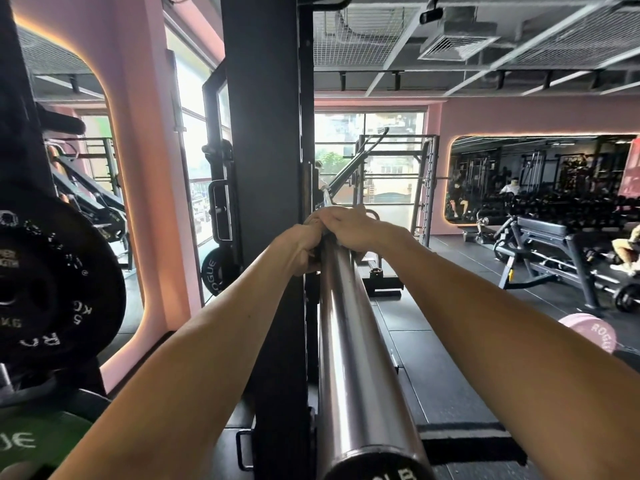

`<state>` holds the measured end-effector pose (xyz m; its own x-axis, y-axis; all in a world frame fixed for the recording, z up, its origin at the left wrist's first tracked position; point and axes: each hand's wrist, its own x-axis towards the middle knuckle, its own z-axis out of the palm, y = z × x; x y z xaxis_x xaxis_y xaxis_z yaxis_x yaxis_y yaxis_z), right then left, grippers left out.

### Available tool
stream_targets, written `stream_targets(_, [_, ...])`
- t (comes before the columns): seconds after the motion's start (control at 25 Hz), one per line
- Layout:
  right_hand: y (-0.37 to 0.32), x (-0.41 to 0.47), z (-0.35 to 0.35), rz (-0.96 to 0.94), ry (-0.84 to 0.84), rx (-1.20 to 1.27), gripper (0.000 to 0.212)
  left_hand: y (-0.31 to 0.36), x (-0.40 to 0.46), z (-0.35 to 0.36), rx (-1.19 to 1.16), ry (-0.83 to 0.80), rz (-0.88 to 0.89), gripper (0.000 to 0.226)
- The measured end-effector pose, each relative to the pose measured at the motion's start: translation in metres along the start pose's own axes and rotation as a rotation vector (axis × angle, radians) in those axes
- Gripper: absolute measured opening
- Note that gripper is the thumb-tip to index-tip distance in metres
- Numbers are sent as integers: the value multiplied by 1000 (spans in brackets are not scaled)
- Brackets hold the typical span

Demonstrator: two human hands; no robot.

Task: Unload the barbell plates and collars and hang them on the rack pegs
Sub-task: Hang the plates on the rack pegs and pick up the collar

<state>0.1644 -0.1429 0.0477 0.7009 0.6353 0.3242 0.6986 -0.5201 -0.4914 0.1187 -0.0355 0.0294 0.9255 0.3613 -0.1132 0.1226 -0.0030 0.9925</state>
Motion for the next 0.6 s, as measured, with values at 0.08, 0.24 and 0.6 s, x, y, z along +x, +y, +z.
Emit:
stream_targets(0.08, [-3,-1,0,0,-8,-7,46,0,1,-1,-1,-35,5,46])
stream_targets(0.24, [21,-5,-8,152,252,166,40,5,7,4,-33,-31,-35,84])
stream_targets(0.6, [64,13,26,553,376,491,59,-1,27,11,-194,-3,33,88])
